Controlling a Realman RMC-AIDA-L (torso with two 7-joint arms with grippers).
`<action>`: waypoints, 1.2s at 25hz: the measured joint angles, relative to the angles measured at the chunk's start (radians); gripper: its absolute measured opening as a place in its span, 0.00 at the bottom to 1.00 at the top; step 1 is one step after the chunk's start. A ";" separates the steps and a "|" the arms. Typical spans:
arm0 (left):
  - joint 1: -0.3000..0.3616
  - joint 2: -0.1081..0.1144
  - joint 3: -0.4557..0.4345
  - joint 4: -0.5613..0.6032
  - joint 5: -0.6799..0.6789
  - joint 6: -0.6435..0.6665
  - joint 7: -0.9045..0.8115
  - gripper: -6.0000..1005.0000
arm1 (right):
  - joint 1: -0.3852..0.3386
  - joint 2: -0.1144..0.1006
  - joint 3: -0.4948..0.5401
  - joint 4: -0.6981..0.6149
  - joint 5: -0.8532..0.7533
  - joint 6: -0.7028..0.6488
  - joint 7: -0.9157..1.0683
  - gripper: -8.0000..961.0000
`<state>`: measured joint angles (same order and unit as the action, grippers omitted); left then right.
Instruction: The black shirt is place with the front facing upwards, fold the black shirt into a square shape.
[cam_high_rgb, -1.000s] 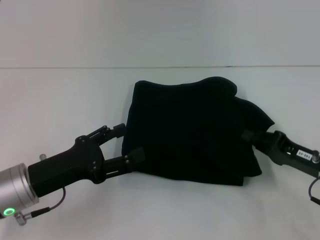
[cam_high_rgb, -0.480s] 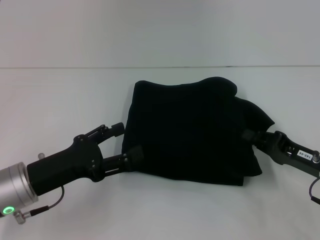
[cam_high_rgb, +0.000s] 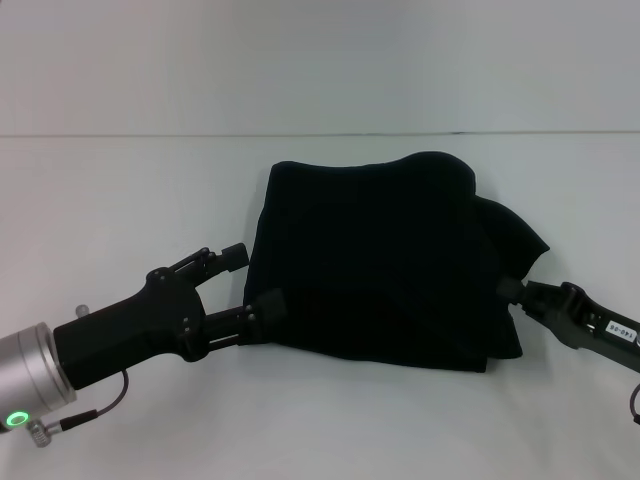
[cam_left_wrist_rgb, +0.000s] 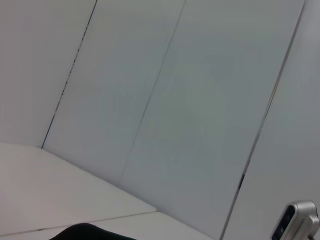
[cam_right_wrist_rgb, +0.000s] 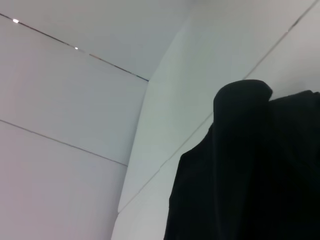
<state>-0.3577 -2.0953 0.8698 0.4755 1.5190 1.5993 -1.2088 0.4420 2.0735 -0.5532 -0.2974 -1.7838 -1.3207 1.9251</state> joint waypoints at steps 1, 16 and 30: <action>-0.001 0.000 0.000 0.000 0.000 -0.001 0.000 0.93 | -0.002 0.000 0.001 0.000 0.000 0.001 0.000 0.04; -0.007 -0.002 0.000 0.000 -0.003 -0.010 -0.003 0.93 | -0.031 -0.001 0.027 0.017 -0.003 0.063 0.011 0.08; 0.000 -0.005 -0.009 -0.002 -0.004 -0.012 -0.003 0.93 | -0.099 -0.014 0.237 0.005 0.002 -0.159 -0.132 0.20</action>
<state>-0.3579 -2.1003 0.8607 0.4739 1.5154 1.5874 -1.2118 0.3427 2.0593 -0.3159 -0.2924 -1.7813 -1.4800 1.7932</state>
